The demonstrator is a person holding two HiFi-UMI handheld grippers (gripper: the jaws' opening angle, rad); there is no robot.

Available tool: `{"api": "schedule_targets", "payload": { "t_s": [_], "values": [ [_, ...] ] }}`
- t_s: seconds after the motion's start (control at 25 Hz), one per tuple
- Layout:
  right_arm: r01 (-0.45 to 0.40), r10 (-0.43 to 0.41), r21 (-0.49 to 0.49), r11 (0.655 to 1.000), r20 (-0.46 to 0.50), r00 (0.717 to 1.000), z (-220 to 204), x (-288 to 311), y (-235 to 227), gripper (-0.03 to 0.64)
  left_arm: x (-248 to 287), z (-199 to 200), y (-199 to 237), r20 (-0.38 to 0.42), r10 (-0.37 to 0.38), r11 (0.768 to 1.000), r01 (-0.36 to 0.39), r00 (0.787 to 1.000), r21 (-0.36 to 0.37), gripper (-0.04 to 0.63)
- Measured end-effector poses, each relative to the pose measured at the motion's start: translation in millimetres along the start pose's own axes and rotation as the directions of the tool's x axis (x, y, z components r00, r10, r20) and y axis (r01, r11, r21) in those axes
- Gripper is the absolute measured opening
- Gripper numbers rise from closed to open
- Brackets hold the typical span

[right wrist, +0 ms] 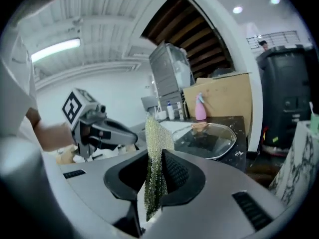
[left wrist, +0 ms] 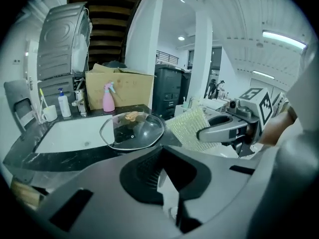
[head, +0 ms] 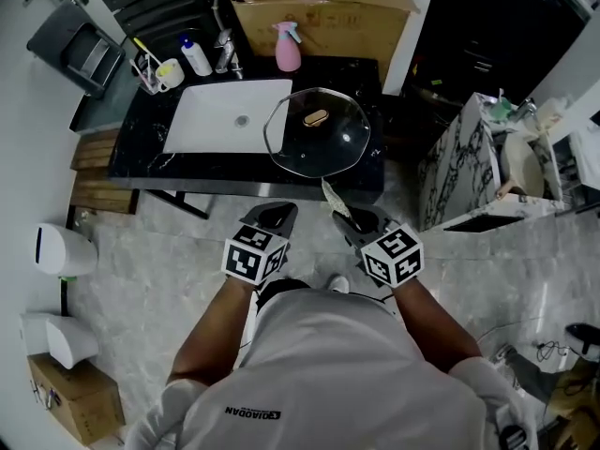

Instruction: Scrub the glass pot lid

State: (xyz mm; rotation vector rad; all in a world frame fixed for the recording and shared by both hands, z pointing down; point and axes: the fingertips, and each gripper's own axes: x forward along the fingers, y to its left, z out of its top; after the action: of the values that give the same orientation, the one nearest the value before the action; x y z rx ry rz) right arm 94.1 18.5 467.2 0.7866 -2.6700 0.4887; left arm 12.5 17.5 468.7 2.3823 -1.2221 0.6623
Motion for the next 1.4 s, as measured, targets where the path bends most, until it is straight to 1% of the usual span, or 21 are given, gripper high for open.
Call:
{"api": "schedule_targets", "payload": {
  "t_s": [0.12, 0.16, 0.24, 0.32, 0.4, 0.52, 0.6, 0.68, 0.8, 0.96, 1.08, 1.16, 1.24, 1.4],
  "values": [
    [0.007, -0.024, 0.163, 0.987, 0.103, 0.994, 6, -13, 7, 0.091, -16, 2, 0, 0.068, 0.006, 0.995, 0.001, 0.998, -0.104, 0.015],
    [0.006, -0.035, 0.212, 0.977, 0.133, 0.990, 7, -16, 8, 0.091, -22, 4, 0, 0.092, 0.008, 0.993, 0.003, 0.996, -0.119, 0.015],
    [0.000, -0.054, 0.288, 0.958, 0.180, 0.982, 8, -21, 9, 0.091, -30, 5, -1, 0.119, 0.002, 0.995, 0.010, 0.993, -0.100, 0.015],
    [-0.008, -0.059, 0.322, 0.947, 0.197, 0.979, 8, -19, 16, 0.091, -38, 1, -2, 0.121, -0.017, 0.998, 0.023, 0.992, -0.055, 0.015],
    [-0.005, -0.061, 0.329, 0.944, 0.191, 0.980, 6, -14, 30, 0.087, -50, -3, -4, 0.122, -0.046, 0.998, 0.049, 0.992, -0.028, 0.015],
    [0.019, -0.076, 0.311, 0.950, 0.173, 0.982, 2, -7, 56, 0.084, -70, -8, -6, 0.138, -0.104, 0.993, 0.109, 0.985, -0.034, 0.015],
    [0.047, -0.098, 0.291, 0.956, 0.164, 0.982, -1, -5, 69, 0.083, -80, -11, -6, 0.149, -0.136, 0.989, 0.142, 0.979, -0.032, 0.014],
    [0.075, -0.125, 0.288, 0.955, 0.161, 0.979, -3, -5, 81, 0.083, -89, -14, -6, 0.154, -0.163, 0.986, 0.167, 0.975, -0.015, 0.014],
    [0.118, -0.167, 0.280, 0.953, 0.159, 0.973, -5, -8, 100, 0.083, -101, -25, -6, 0.145, -0.203, 0.979, 0.205, 0.968, 0.003, 0.015],
    [0.187, -0.232, 0.259, 0.948, 0.158, 0.960, -13, -14, 123, 0.083, -113, -46, -2, 0.107, -0.213, 0.977, 0.211, 0.971, 0.032, 0.015],
    [0.214, -0.266, 0.279, 0.936, 0.165, 0.950, -18, -19, 132, 0.083, -119, -54, 0, 0.099, -0.220, 0.975, 0.215, 0.970, 0.057, 0.015],
    [0.218, -0.272, 0.287, 0.933, 0.164, 0.948, -20, -22, 136, 0.083, -124, -55, -1, 0.105, -0.225, 0.974, 0.220, 0.969, 0.059, 0.015],
    [0.226, -0.276, 0.274, 0.935, 0.160, 0.948, -20, -26, 139, 0.083, -130, -52, -5, 0.122, -0.227, 0.973, 0.222, 0.966, 0.056, 0.015],
    [0.229, -0.271, 0.245, 0.942, 0.154, 0.950, -15, -35, 133, 0.083, -133, -44, -8, 0.141, -0.206, 0.978, 0.200, 0.968, 0.055, 0.015]
  ]
}}
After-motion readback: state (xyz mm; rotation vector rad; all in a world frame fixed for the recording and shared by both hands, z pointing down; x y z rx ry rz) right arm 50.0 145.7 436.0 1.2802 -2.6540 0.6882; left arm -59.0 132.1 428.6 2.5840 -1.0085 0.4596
